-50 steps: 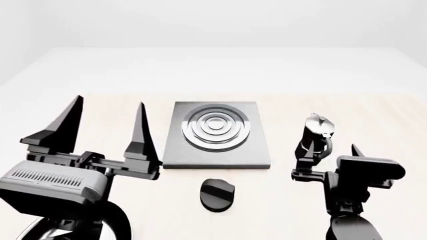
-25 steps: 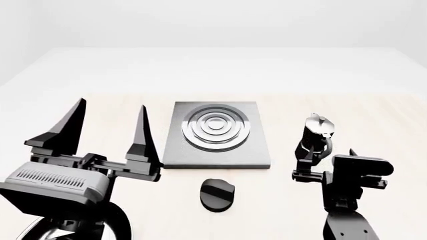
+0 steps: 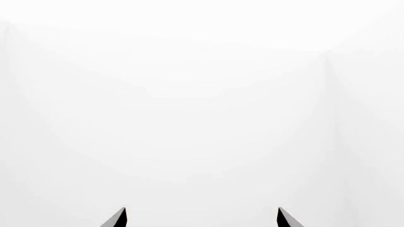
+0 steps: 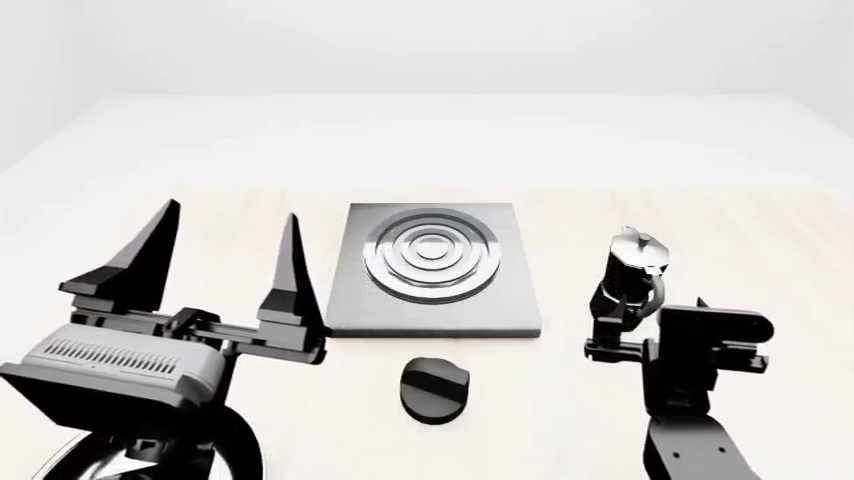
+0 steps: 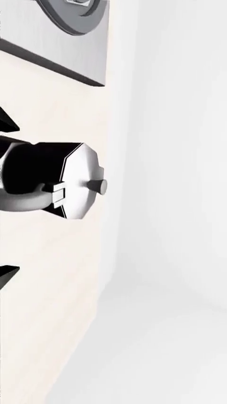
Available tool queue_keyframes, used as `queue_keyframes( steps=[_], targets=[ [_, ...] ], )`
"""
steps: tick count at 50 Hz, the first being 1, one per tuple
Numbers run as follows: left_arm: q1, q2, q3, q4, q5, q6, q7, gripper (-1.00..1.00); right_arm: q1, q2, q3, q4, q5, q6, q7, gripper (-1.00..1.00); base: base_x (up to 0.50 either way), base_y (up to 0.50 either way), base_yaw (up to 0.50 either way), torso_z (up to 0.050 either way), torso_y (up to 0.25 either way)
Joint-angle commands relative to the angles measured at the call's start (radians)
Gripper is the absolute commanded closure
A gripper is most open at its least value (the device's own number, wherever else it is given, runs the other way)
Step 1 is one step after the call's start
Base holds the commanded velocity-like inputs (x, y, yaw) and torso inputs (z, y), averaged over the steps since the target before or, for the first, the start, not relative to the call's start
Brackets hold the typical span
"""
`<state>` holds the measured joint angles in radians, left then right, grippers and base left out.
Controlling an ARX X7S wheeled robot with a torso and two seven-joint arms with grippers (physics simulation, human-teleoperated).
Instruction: Turn on the stove and put the moka pot on it.
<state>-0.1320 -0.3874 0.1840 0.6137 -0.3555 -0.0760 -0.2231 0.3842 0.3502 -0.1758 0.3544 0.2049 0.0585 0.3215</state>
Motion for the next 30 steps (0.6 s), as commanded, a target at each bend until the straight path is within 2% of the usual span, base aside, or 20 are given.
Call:
queue_keyframes(
  steps=[1, 3, 6, 30],
  targets=[
    [-0.003, 0.002, 0.006, -0.012, -0.001, 0.008, 0.001, -1.00, 0.041, -0.010, -0.008, 0.085, -0.012, -0.020, -0.002, -1.00, 0.00, 0.00, 0.00, 0.000, 0.000],
    [-0.005, 0.005, 0.009, -0.014, -0.001, 0.007, 0.000, -1.00, 0.060, -0.028, -0.012, 0.190, -0.023, -0.093, -0.009, -1.00, 0.00, 0.00, 0.00, 0.000, 0.000],
    [-0.007, 0.003, 0.014, -0.010, 0.000, 0.004, 0.000, -1.00, 0.067, -0.018, -0.008, 0.144, -0.012, -0.037, -0.005, -1.00, 0.00, 0.00, 0.00, 0.000, 0.000],
    [-0.024, 0.006, 0.027, -0.032, -0.007, 0.007, 0.001, -1.00, 0.161, -0.042, -0.029, 0.341, -0.040, -0.103, -0.017, -1.00, 0.00, 0.00, 0.00, 0.000, 0.000]
  ],
)
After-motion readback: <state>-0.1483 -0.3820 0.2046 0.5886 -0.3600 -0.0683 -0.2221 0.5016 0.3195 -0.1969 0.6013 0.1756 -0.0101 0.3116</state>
